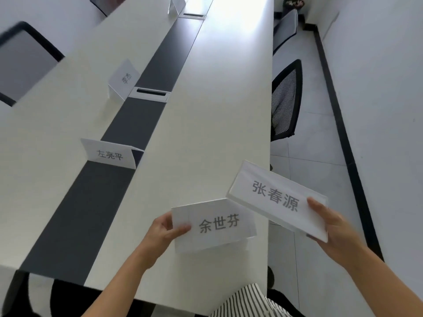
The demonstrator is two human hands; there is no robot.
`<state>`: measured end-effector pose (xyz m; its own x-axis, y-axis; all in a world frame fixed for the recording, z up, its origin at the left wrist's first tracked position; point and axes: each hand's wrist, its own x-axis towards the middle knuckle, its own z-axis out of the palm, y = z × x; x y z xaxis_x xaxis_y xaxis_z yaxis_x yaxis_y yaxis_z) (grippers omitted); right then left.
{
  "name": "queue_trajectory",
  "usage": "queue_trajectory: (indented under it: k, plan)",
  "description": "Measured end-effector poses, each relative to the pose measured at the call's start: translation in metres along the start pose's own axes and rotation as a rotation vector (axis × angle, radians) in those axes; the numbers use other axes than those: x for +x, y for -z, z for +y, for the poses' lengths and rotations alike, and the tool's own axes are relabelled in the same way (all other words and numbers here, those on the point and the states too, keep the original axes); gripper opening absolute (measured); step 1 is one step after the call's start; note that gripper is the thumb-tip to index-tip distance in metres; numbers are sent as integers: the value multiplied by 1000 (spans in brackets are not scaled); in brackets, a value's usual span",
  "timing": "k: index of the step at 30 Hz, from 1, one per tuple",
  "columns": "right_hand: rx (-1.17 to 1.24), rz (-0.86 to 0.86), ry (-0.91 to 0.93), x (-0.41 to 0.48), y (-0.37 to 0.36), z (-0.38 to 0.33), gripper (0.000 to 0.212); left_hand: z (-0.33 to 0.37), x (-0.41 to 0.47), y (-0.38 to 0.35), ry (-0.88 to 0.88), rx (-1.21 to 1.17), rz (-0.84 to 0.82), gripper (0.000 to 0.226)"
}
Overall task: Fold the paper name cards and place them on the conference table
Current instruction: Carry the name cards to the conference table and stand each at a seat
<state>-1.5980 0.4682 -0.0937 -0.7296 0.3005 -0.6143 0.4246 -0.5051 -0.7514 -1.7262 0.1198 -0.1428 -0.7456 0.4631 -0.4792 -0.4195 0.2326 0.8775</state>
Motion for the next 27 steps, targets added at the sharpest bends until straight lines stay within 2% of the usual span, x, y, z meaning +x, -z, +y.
queue_trajectory:
  k: [2, 4, 9, 12, 16, 22, 27]
  plan:
    - [19, -8, 18, -4, 5, -4, 33, 11, -5, -6, -8, -105, 80, 53]
    - [51, 10, 32, -5, 15, -9, 25, 21, -7, -14, -14, -189, 130, 52]
    - [154, 26, 78, -9, 53, -27, 43, 49, -11, -57, -14, -329, 153, 46]
    - [192, 44, 102, -15, 86, -43, 36, 63, -12, -102, -32, -348, 162, 44]
    - [172, 79, 140, -30, 149, -69, 22, 70, -2, -175, -19, -419, 272, 41]
    - [167, 120, 155, -36, 256, -101, 25, 78, 24, -291, 61, -500, 338, 27]
    - [188, 117, 138, -17, 298, -116, 27, 92, 44, -333, 79, -505, 324, 17]
